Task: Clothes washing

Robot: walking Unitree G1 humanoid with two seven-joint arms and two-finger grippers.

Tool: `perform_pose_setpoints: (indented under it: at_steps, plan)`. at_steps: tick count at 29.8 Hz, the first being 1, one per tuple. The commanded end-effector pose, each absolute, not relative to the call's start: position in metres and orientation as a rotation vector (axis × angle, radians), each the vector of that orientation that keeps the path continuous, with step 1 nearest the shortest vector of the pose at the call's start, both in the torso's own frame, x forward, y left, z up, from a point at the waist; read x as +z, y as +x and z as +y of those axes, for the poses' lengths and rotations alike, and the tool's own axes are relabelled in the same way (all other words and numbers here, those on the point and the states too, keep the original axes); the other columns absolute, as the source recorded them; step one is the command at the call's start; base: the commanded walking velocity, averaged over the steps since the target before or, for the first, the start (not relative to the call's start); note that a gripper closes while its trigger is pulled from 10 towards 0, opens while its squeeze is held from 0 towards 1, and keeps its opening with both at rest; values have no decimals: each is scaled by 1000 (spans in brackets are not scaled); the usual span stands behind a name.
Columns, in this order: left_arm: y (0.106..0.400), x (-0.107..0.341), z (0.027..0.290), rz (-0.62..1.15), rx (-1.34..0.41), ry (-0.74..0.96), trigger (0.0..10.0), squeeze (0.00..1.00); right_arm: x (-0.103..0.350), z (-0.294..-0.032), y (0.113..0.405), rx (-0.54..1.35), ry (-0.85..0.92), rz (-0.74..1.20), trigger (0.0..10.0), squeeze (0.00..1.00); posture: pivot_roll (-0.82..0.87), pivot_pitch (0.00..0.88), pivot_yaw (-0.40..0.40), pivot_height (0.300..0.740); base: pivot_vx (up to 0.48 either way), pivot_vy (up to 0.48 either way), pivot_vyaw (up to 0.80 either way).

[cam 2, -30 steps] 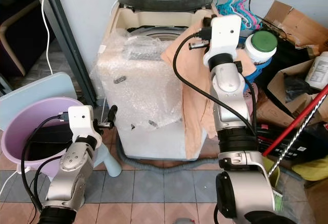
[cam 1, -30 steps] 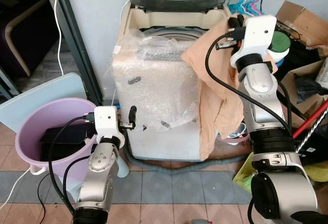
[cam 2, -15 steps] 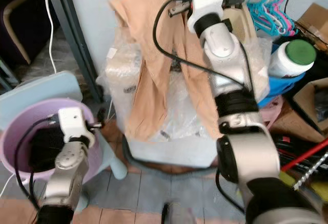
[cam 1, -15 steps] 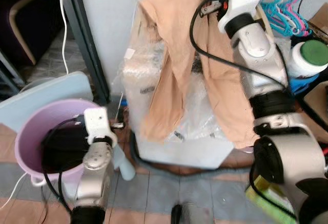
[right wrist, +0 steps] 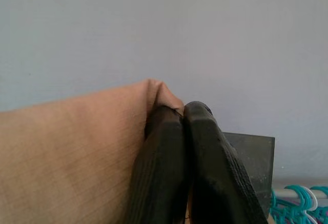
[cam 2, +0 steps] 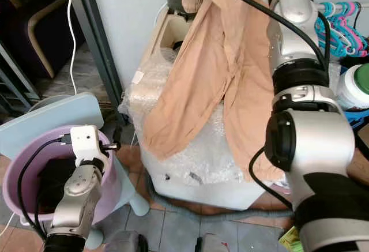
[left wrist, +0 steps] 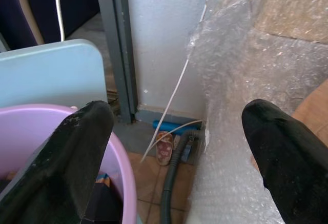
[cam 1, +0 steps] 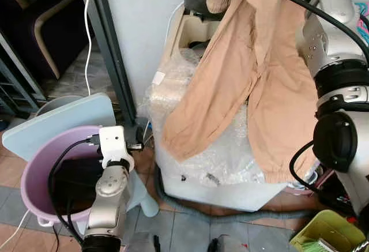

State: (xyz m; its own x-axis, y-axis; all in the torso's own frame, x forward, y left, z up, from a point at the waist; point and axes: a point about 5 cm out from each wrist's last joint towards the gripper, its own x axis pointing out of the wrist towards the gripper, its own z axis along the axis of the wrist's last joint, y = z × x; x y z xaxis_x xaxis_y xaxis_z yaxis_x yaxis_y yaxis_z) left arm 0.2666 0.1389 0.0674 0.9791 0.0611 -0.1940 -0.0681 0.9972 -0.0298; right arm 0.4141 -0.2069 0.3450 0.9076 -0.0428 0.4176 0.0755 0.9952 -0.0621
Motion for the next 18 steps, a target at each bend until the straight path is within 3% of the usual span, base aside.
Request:
perform_pose_setpoints:
  at_steps: [1,2,8,9,13,18]
  plan:
    - [268,69,143,192,77,-23,10000,0,336,-189,420,6,-90,-358,10000,0,23,0,-9,740,0,0,0]
    - [269,69,142,194,77,-22,10000,0,298,-176,425,72,-181,-183,10000,0,23,0,-9,740,0,0,0]
    - [270,70,139,191,70,-24,10000,0,232,-170,422,164,-105,73,10000,0,23,0,-12,740,0,0,0]
    - [270,70,139,191,70,-24,10000,0,223,-171,420,187,-113,91,10000,1000,21,0,-9,740,0,0,0]
    - [271,70,140,191,69,-23,10000,0,218,-180,417,166,-158,77,10000,1000,17,0,-8,740,0,0,0]
    - [272,71,138,188,62,-25,10000,0,246,-194,405,247,-111,-175,10000,1000,10,0,-6,740,0,0,0]
